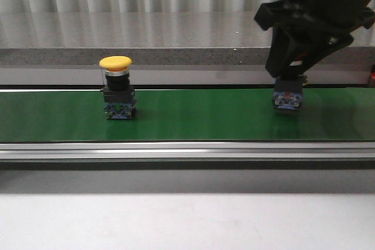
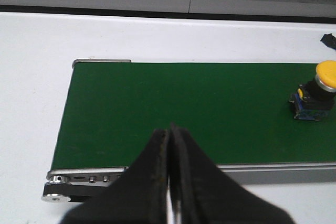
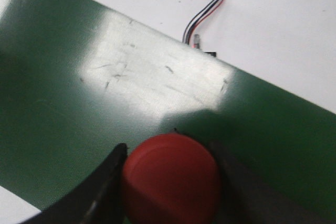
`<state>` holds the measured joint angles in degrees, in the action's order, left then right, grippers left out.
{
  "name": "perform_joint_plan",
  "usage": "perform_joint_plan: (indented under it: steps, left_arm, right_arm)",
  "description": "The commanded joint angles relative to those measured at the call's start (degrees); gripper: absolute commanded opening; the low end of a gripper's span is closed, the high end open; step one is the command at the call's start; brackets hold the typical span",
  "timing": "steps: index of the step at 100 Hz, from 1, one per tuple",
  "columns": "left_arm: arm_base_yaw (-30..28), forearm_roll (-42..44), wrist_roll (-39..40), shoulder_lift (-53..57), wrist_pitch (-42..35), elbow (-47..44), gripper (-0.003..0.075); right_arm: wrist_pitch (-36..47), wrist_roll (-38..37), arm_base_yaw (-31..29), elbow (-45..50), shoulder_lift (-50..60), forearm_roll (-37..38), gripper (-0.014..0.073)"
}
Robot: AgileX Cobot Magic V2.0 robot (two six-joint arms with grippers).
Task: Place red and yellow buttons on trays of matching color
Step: 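Grasp the red button at the belt end with the right gripper and lift, then lower the red button into the red tray and open the right gripper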
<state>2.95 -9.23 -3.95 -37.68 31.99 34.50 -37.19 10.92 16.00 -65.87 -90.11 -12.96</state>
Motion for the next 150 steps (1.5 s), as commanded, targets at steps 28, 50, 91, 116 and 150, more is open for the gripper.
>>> perform_joint_plan:
  steps: [28,50,91,116,150]
  left_arm:
    - [0.51,-0.85,-0.08,0.18,-4.16,1.63,-0.002]
    - [0.51,-0.85,-0.08,0.18,-4.16,1.63,-0.002]
    - [0.51,-0.85,-0.08,0.18,-4.16,1.63,-0.002]
    - [0.51,-0.85,-0.08,0.18,-4.16,1.63,-0.002]
    - [0.51,-0.85,-0.08,0.18,-4.16,1.63,-0.002]
  right_arm:
    - [-9.07,0.43,-23.37,-18.93,3.67,-0.2,0.0038]
    - [-5.58,0.43,-38.89,-25.65,-2.04,-0.36,0.0038]
    - [-2.39,0.43,-46.59,-38.15,-21.42,-0.85,0.0038]
    - [-0.05,0.43,-46.59,-40.33,-27.15,-1.89,0.0038]
    - [3.47,0.43,-46.59,-40.62,-31.12,-2.63,0.0132]
